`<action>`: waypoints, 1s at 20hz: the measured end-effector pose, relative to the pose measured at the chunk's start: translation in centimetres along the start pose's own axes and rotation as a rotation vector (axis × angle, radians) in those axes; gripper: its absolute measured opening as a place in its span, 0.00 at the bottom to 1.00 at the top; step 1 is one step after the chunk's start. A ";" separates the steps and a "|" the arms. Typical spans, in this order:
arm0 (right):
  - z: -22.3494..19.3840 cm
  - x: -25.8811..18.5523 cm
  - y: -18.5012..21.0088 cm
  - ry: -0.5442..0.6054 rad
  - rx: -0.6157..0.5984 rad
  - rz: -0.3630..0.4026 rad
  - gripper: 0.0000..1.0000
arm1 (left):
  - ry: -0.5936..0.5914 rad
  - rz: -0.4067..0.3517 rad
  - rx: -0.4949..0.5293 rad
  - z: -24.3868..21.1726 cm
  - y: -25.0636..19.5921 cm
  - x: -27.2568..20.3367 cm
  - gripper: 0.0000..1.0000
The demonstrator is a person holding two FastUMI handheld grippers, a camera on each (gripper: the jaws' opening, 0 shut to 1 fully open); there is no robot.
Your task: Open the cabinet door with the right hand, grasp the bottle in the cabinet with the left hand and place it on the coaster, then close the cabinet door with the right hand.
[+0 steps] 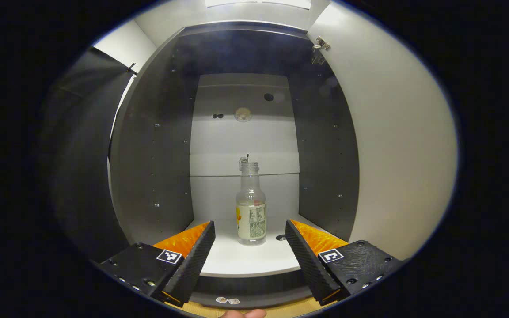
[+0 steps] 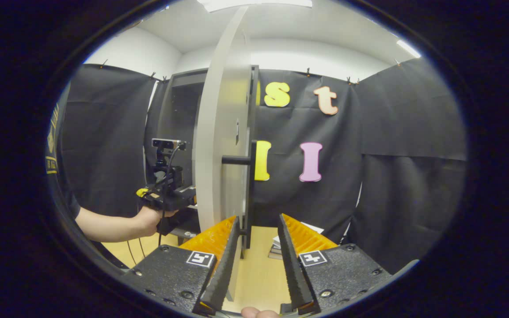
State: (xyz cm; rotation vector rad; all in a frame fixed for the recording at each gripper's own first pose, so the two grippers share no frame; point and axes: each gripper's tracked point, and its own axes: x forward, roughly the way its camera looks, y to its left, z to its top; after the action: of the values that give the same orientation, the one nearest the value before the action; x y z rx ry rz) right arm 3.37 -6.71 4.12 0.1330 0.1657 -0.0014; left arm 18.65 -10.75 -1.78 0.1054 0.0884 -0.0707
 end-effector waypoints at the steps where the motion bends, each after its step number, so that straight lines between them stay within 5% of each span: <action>1: -0.1 0.1 0.3 0.001 0.004 -0.003 0.66 | 0.012 0.000 0.011 -0.1 -0.1 1.2 0.96; 10: -0.9 1.1 -1.0 0.020 0.008 -0.120 0.73 | 0.037 0.010 0.069 -0.7 -0.7 8.9 0.96; 20: -1.1 0.9 -0.6 0.025 0.041 -0.155 0.73 | 0.029 0.073 -0.003 -0.5 -0.1 13.7 0.96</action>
State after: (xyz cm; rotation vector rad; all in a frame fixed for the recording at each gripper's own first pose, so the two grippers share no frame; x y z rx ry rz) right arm 4.12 -7.12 2.84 0.1611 0.2002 -0.1581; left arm 32.19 -11.67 -3.54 0.1062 0.1139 0.0043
